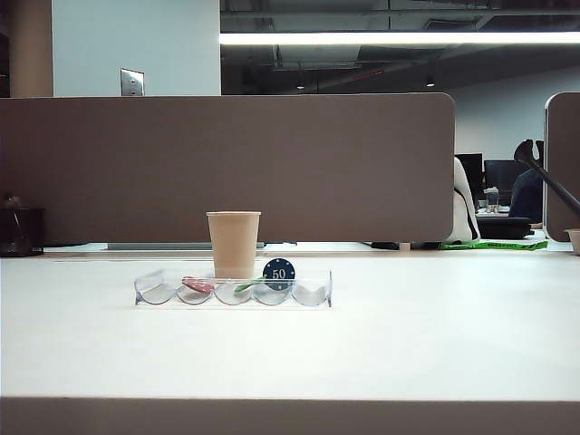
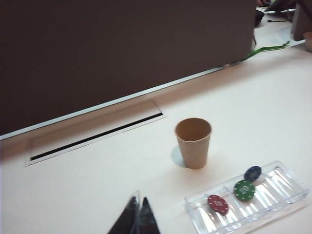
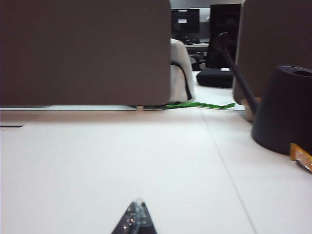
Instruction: Pick up the chip with the greater value and put it into the paper cup.
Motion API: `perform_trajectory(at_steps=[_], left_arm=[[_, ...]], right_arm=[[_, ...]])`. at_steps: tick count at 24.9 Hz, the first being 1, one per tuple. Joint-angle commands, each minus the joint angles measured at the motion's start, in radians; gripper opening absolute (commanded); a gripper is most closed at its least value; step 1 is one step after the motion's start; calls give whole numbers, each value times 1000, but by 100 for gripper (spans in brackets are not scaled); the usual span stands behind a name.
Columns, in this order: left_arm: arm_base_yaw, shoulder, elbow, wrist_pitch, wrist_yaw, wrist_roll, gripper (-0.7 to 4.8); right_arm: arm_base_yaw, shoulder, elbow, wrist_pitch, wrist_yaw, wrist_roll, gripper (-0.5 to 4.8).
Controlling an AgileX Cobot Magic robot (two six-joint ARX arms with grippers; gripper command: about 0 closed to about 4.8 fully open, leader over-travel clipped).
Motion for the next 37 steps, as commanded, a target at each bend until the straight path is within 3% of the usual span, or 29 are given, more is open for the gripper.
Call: perform_trajectory(at_steps=[1,6,10,13,15,23,25,28,35,37], left_arm=[[0,-114,-85,7,-35,-35,-6],[-1,-281,-197,16,-40,-139,-6],[-1,-406,-271,15,-108,-163,-6],[-1,-492,-327,18,-185,-242,-6],[-2,-531,-367,25,-185,-276,-6],[-2,-650,-481,30,-184,-291,-6],[-3,-650,-508,71,-184,-293,-6],[-3,-650,-571,158,-188,-358,-6],[-10,-650,-690,249,-198,-366,-6],[-42,-650,-709,267,-241,-365,-6]], right_arm=[[0,-1,-1,16,-35,5,-1],[1,-1,-1,16,-40,6,-1],[1,-1,-1,16,-41,8,-1],[3,-1,-1,8,-55,8,-1],[3,-1,-1,-2,-83,8,-1],[3,-1,-1,2,-85,8,-1],[3,-1,-1,2,-85,8,-1],[3,-1,-1,2,-85,8,-1],[3,-1,-1,1,-85,8,-1],[3,-1,-1,1,-85,8,-1]])
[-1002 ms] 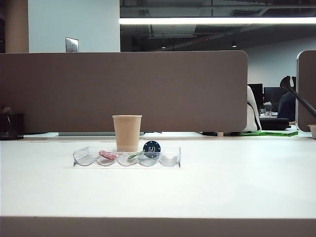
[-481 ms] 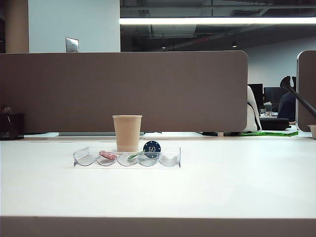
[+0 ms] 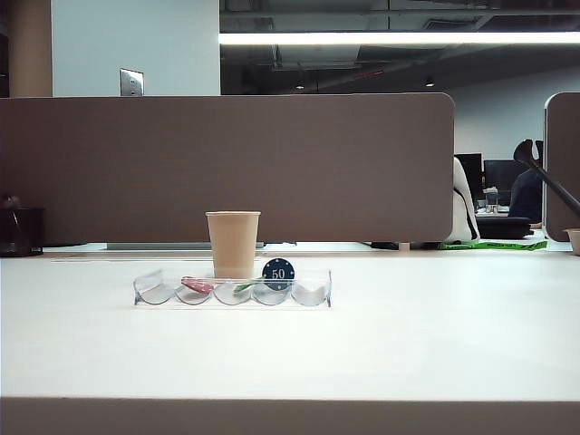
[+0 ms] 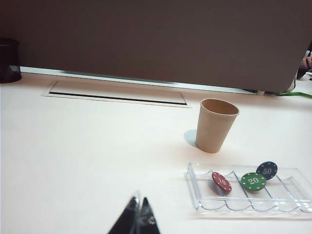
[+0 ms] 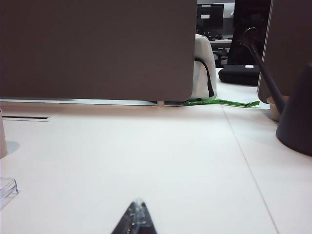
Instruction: Pick up the chip with the greater value and put it into the paper cup.
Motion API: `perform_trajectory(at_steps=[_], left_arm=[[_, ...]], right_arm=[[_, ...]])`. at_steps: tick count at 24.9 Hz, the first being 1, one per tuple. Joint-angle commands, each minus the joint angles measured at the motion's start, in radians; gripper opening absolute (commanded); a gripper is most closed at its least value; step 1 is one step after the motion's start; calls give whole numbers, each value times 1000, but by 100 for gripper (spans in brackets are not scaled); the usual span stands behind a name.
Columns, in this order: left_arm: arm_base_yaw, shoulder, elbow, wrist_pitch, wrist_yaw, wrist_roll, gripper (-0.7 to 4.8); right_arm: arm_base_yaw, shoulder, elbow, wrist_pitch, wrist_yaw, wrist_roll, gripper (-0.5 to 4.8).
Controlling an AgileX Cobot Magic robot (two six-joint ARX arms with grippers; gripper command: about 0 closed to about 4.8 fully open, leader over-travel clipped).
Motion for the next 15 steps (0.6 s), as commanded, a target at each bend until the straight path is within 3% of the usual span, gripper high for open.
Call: perform_trajectory(at_steps=[1,11,15], left_arm=[[-46,0,-21,54,-61,-3,-6],[-89,0,-44,55,-106,13,-6],[-89,0,-75,6,-137,60,-6]], right_arm=[[2,-1,-1,16,-2,5,-1],[2,-1,-1,16,-2,5,-1],[2,-1,-1,16,-3,4,-1]])
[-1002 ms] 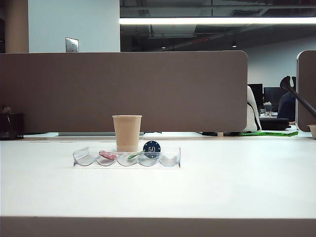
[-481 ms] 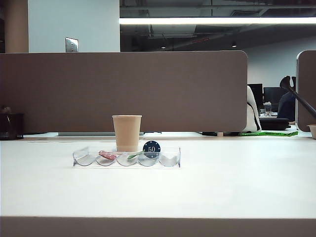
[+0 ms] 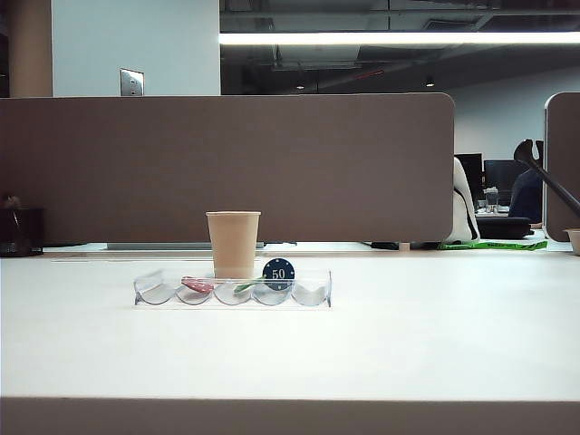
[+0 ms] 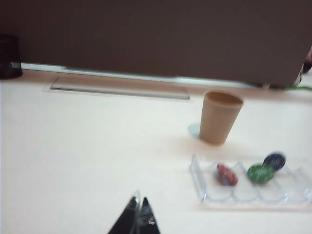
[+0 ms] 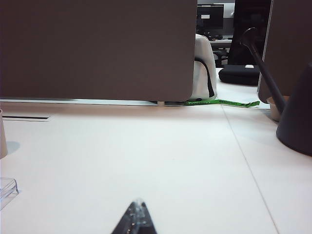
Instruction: Pick up the chip with the greater value and put it into the paper cup.
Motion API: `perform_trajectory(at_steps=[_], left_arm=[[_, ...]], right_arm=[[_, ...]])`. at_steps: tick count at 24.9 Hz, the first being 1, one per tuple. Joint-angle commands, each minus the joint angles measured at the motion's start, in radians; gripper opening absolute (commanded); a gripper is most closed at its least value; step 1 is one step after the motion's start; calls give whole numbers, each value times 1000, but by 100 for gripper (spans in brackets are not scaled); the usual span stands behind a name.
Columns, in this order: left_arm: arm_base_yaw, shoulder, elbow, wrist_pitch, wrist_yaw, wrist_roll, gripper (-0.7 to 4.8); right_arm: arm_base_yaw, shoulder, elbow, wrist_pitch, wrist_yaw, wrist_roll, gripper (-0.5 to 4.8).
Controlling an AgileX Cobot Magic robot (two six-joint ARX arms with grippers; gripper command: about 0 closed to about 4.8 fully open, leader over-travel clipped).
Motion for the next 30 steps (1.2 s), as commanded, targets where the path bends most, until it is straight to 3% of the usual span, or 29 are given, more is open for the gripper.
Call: perform_trajectory(at_steps=[1,8,11,20,30], left_arm=[[0,0,-13,-53,-51,26,-6],[0,0,-13,-31,-57,30,-6],[0,0,-13,-17,-71,89,-6],[0,1,-13,68,-41,154,-6],[0,1,-13,65,-35,117,-6]], right_arm=[[2,-1,-1,16,-11,4,-1],[2,-1,-1,8,-16,3,-1],[2,-1,-1,-16,-18,-43,-1],[2,-1,-1,-16,-35,-54,-1],[1,-1,-1,-18,40,-53,-1]])
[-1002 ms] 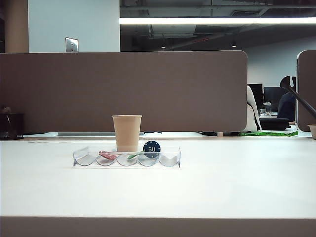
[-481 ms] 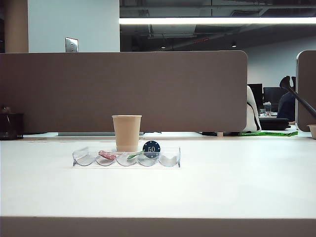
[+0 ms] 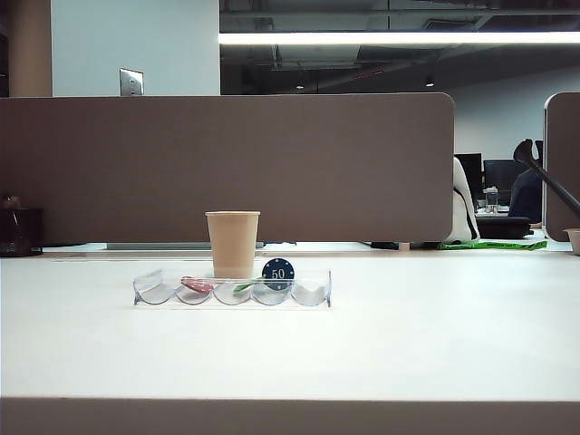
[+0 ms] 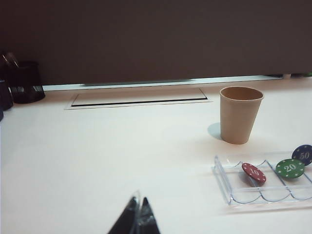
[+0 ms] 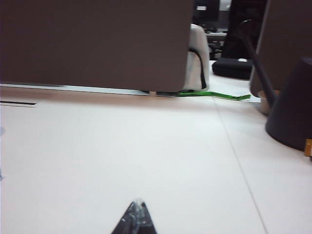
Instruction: Pick up the chip with the greater value and put it into the paper cup.
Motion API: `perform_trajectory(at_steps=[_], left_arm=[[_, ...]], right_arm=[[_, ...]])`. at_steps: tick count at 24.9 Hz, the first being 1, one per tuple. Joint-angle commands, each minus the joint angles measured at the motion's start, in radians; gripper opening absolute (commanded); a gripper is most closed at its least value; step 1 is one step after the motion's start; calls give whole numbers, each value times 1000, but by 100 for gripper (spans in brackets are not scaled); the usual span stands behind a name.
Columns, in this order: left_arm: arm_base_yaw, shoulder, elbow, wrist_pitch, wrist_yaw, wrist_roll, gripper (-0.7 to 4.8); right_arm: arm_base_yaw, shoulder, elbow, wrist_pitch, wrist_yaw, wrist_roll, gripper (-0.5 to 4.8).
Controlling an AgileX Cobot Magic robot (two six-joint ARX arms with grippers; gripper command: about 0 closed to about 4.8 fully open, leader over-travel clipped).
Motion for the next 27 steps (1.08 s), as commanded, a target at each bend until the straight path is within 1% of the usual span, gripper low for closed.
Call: perform_trajectory(at_steps=[1,12,16,18,27], left_arm=[[0,1,3,13,14,-10,-6],[0,1,3,10,15,-10,-6],[0,1,3,14,15,-10,-6],[0,1,3,25,15,-10,-6],[0,1,3,72,13,-6,-6]], right_arm=[[1,-1,-1,19,14,-2,-1],[1,-1,-1,15,14,-2,-1],[1,-1,-1,-33,22,-2,-1],[1,-1,-1,-62,21,2,-1],[2,-1,-1,-51,22,5,-1]])
